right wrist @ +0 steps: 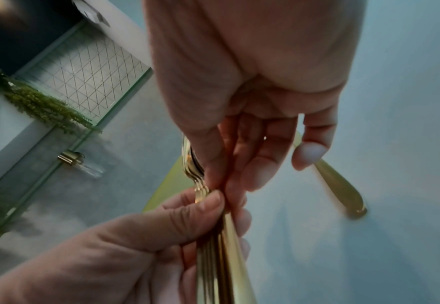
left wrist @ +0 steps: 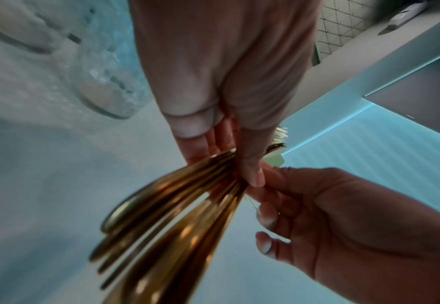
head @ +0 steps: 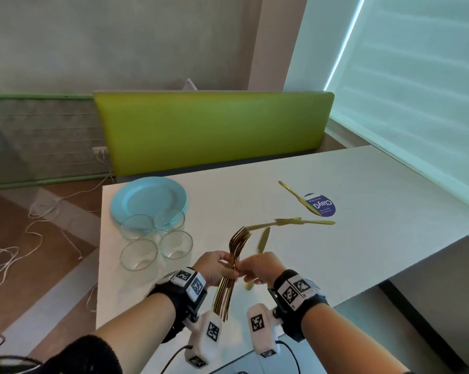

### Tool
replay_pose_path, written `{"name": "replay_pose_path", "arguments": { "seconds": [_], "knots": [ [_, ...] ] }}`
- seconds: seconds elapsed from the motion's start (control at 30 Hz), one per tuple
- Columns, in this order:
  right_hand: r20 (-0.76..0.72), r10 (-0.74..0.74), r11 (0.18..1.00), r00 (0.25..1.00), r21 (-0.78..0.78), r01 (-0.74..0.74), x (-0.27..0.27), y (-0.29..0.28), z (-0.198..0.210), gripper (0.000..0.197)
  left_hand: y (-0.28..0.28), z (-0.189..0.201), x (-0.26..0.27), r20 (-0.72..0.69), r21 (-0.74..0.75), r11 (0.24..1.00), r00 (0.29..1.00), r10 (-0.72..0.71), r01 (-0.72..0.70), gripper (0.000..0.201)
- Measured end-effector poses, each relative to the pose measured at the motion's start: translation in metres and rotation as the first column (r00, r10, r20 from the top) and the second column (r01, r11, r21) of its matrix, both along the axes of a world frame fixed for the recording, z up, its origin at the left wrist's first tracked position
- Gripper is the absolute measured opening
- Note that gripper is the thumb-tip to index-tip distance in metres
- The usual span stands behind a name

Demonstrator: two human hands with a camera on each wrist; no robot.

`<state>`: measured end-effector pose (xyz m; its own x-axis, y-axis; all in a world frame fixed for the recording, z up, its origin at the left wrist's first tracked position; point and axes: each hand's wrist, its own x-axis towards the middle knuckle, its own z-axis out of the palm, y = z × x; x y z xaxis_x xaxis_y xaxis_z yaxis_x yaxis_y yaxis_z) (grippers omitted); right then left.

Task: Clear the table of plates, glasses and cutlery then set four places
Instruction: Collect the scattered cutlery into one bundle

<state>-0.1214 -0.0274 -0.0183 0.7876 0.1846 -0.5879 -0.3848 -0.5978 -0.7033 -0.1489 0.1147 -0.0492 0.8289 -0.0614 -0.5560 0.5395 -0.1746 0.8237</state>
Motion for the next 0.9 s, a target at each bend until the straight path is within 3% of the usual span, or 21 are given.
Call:
{"name": "replay_pose_path", "arguments": {
  "seconds": [0.17, 0.33, 0.47, 0.7, 0.77, 0.9],
  "knots": [
    [-0.052, 0.101, 0.989, 0.994, -0.103, -0.106, -0.021, 0.018, -0.015, 0.013, 0.016, -0.016, -0.024, 0.029, 0.232, 0.971, 0.997, -0.072, 0.063, 0.045],
    [-0.112, 0.256, 0.926, 0.960, -0.257, -0.277, -0.024, 0.019, -0.018, 0.033, 0.042, -0.024, -0.049, -0.080, 0.568, 0.778, 0.958, -0.274, 0.270, 0.049],
    [-0.035, 0.259, 0.905, 0.965, -0.340, -0.255, -0.019, 0.009, -0.020, 0.033, 0.066, -0.028, -0.064, -0.178, 0.644, 0.665, 0.920, -0.350, 0.378, 0.041],
    [-0.024, 0.367, 0.800, 0.930, -0.503, -0.329, -0.011, -0.001, -0.021, 0.023, 0.089, -0.038, -0.073, -0.212, 0.746, 0.532, 0.900, -0.381, 0.401, 0.037],
    [-0.016, 0.377, 0.788, 0.926, -0.519, -0.330, -0.010, -0.003, -0.022, 0.026, 0.093, -0.040, -0.073, -0.214, 0.758, 0.512, 0.896, -0.389, 0.403, 0.019],
    [0.022, 0.393, 0.773, 0.919, -0.550, -0.317, -0.006, -0.003, -0.023, 0.029, 0.098, -0.040, -0.071, -0.156, 0.763, 0.538, 0.909, -0.386, 0.360, 0.031]
  ]
}}
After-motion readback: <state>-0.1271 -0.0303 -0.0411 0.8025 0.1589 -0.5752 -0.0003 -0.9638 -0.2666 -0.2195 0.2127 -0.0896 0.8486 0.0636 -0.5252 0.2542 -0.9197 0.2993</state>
